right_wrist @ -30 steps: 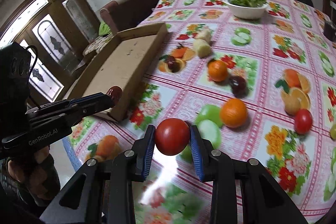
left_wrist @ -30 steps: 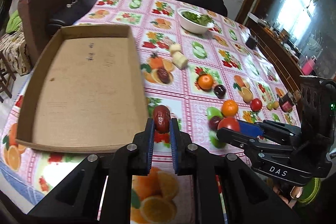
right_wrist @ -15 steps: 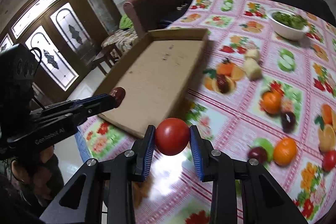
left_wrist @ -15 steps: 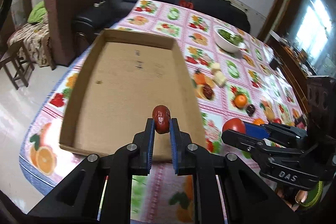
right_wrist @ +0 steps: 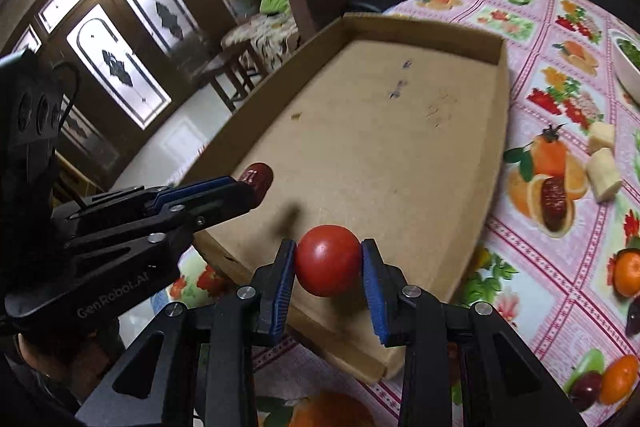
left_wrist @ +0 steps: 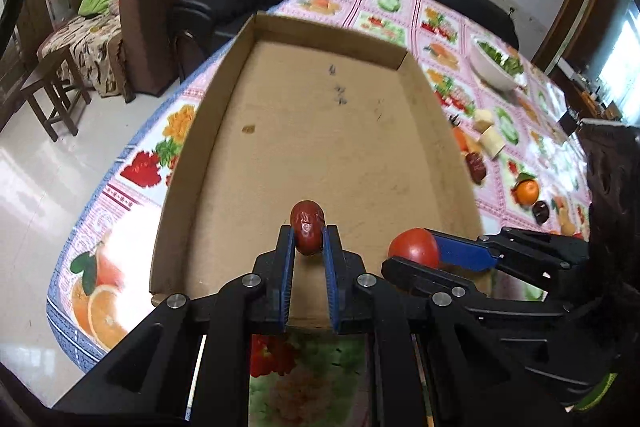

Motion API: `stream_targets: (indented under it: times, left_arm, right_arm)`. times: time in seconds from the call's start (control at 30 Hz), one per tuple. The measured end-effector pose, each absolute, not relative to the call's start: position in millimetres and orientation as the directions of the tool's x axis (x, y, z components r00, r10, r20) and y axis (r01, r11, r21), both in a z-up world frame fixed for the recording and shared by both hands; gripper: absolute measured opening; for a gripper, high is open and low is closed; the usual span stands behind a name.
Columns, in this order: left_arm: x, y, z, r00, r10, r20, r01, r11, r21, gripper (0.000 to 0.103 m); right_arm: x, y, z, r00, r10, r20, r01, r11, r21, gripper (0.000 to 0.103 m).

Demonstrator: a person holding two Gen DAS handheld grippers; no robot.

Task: Organize fruits
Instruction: 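Carry the date and tomato into the cardboard box and open both tools, then withdraw both open tools from the box back over the table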

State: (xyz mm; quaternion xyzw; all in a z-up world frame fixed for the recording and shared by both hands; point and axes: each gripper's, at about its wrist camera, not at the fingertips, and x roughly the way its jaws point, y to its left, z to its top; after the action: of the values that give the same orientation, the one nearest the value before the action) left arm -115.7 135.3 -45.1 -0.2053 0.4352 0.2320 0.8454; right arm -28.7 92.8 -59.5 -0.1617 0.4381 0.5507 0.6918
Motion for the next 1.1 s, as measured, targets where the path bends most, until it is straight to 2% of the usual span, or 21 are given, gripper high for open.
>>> stream_targets:
  times: [0.27,0.3,0.33,0.4,0.63,1.1]
  left_arm:
    - [-115,135,-53,0.479,0.215,-0.851,-0.583,0.802,-0.126,0.013]
    - [-116,134,-52,0.481,0.216,-0.850,-0.582,0.804,-0.125,0.018]
    - [-117,134,-50,0.482,0.216,-0.849,-0.582,0.803,-0.126,0.028]
    - [-119,132,-45,0.504,0.212,-0.838,-0.579,0.803,-0.145,0.034]
    - [-122,118,-24,0.564,0.196,-0.802,-0.556,0.809,-0.193,0.034]
    - [-83,37,-16,0.595,0.030,-0.803,-0.375,0.894,-0.245,0.034]
  right_arm:
    - [-27,95,-63,0.023,0.604,-0.797,-0.908,0.346,0.236,0.037]
    - [-26,93,-61,0.027,0.608,-0.794,-0.907,0.348,0.236,0.039]
    - [-26,90,-59,0.029,0.613,-0.790,-0.905,0.351,0.239,0.044]
    - [-27,81,-51,0.037,0.634,-0.773,-0.902,0.354,0.247,0.046]
    - [-27,34,-30,0.080,0.686,-0.724,-0.885,0.382,0.265,0.047]
    - [17,-96,-33,0.241,0.671,-0.701,-0.735,0.598,0.320,0.047]
